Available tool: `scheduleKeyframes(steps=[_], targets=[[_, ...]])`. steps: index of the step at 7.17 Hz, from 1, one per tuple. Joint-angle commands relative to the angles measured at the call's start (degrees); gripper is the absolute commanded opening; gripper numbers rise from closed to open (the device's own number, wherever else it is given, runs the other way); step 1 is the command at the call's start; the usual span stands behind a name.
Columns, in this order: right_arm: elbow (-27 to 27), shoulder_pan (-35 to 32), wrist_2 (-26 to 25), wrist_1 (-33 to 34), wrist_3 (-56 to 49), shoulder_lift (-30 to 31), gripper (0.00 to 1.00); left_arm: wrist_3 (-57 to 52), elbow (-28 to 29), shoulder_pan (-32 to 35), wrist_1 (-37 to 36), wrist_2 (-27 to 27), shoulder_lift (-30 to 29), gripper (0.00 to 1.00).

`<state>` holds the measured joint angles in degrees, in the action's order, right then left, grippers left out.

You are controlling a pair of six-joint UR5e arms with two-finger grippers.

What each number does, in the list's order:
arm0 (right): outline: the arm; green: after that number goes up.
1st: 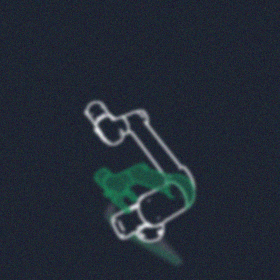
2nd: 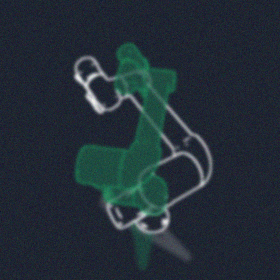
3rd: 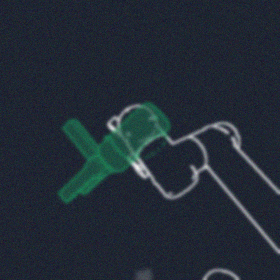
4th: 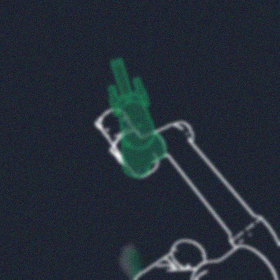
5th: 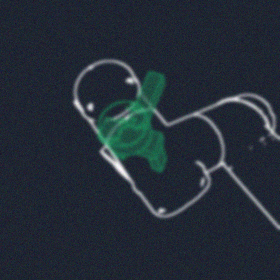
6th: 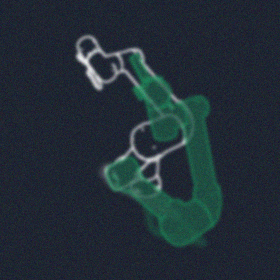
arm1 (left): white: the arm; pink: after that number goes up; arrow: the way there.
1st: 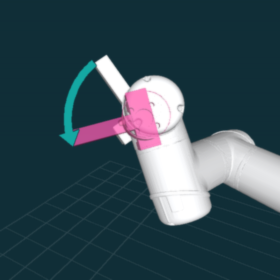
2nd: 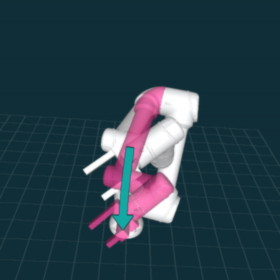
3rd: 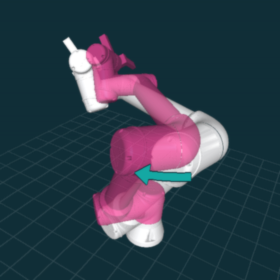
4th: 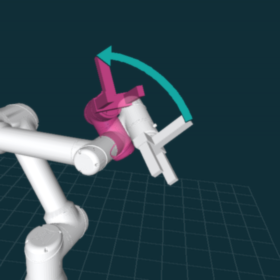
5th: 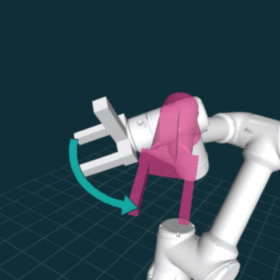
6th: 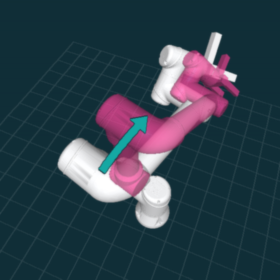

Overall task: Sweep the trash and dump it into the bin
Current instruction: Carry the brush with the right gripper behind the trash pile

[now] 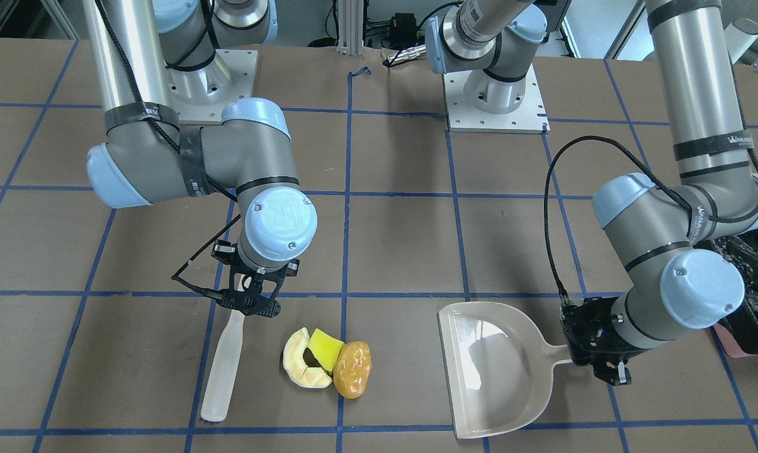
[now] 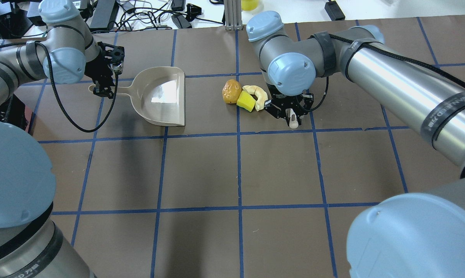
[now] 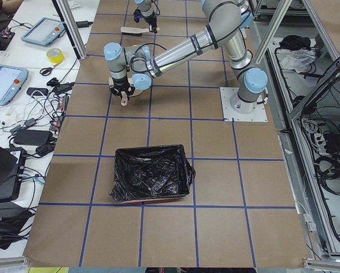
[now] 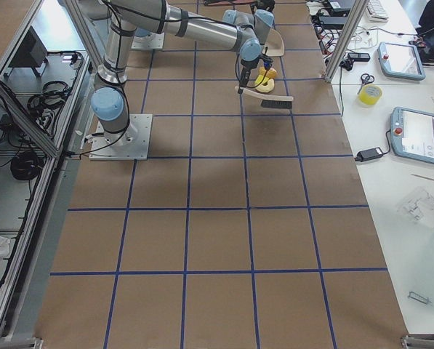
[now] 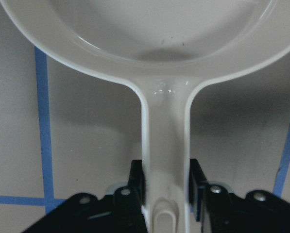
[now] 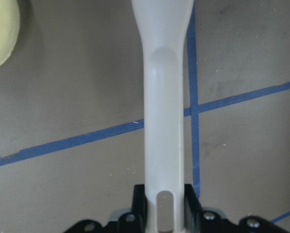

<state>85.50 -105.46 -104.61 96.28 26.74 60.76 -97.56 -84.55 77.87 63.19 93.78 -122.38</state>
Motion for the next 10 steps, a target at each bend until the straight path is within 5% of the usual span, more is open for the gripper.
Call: scheduleKeyframes(steps=[1, 10], targets=[[-0.25, -2.90, 0.37, -0.04, 4.62, -0.90, 0.00, 0.09, -0.09, 0.52, 0.09, 0.18, 0.03, 0.00], [-10.43, -7.48, 10.47, 0.05, 13.15, -6.87, 0.00, 0.00, 0.00, 0.61, 0.09, 0.88, 0.03, 0.00]])
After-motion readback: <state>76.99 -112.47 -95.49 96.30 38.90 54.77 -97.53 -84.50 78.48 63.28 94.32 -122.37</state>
